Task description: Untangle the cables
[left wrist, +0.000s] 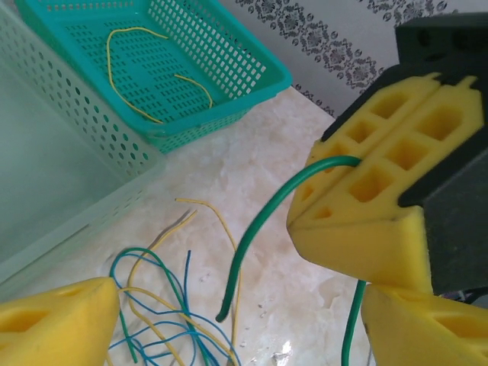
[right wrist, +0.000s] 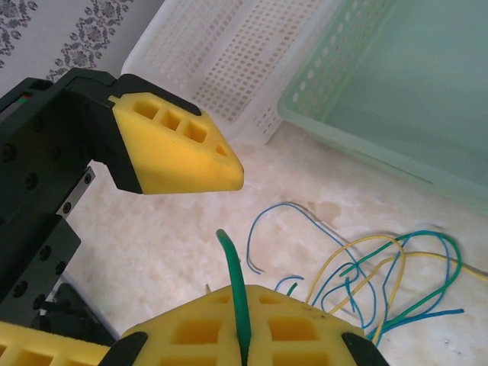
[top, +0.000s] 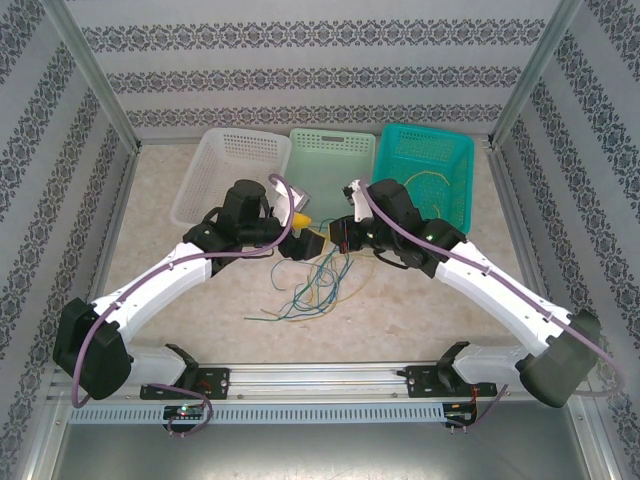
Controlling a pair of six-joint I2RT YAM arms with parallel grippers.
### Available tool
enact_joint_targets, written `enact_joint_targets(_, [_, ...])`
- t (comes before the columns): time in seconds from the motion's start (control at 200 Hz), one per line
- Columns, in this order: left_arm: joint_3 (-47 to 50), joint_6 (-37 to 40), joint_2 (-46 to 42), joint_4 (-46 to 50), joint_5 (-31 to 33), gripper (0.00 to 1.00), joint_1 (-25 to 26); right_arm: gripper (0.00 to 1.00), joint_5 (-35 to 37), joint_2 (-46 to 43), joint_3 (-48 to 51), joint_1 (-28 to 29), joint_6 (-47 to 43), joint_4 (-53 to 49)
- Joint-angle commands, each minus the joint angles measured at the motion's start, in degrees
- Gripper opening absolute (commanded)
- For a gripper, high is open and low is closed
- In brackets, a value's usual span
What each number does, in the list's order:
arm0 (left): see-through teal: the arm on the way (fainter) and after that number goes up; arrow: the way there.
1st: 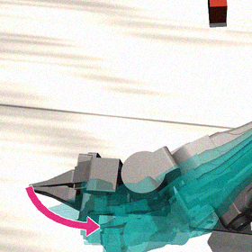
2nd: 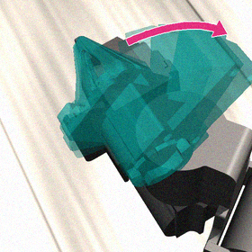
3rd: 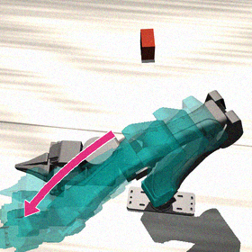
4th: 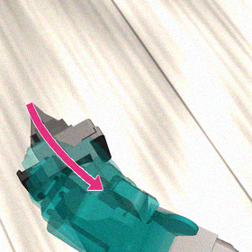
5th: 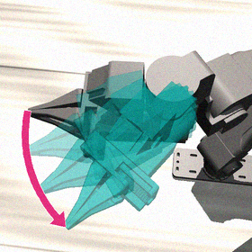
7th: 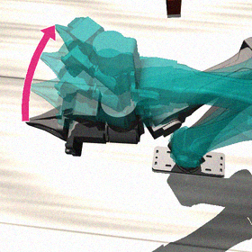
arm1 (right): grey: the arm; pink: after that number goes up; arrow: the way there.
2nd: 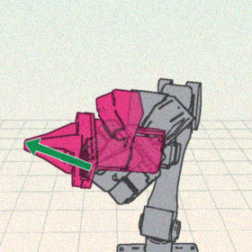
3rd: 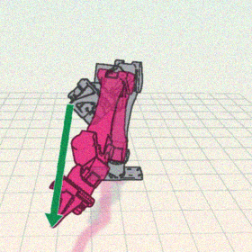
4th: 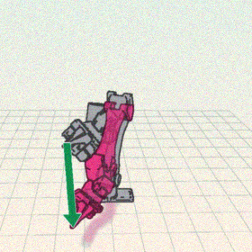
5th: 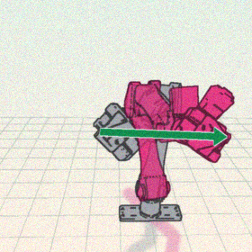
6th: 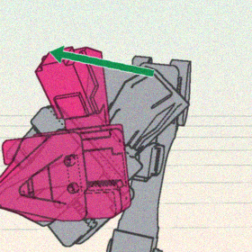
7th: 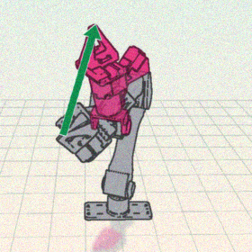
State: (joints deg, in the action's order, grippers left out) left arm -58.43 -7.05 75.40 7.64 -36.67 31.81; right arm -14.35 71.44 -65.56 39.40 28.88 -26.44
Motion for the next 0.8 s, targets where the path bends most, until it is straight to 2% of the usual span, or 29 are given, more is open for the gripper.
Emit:
enact_joint_targets(0.0, [-1.1,4.01,-0.04,-2.92,-4.21,0.76,0.5,0.0,-4.99,1.21,-2.0,-0.56,2.39,3.06])
enact_joint_targets(0.14, [-1.16,7.04,-0.01,-0.7,-3.54,0.47,0.47,0.0,-7.0,1.95,-2.29,-0.92,2.84,3.25])
enact_joint_targets(0.21, [-1.02,8.09,0.0,0.43,-3.27,0.4,0.44,0.0,-7.94,1.78,-2.12,-1.24,3.37,3.7])
enact_joint_targets(0.45, [-0.71,9.4,0.21,1.68,-1.88,0.39,0.45,0.0,-11.63,1.7,-1.35,-1.96,3.79,3.36])
enact_joint_targets(0.6, [-0.22,9.62,0.0,1.87,-0.45,0.43,0.49,0.0,-12.47,0.31,0.14,-3.1,4.3,3.92])
enact_joint_targets(0.794, [0.04,9.99,0.28,1.85,-0.24,0.35,0.36,0.0,-15.45,0.01,1.04,-3.19,4.34,4.58])
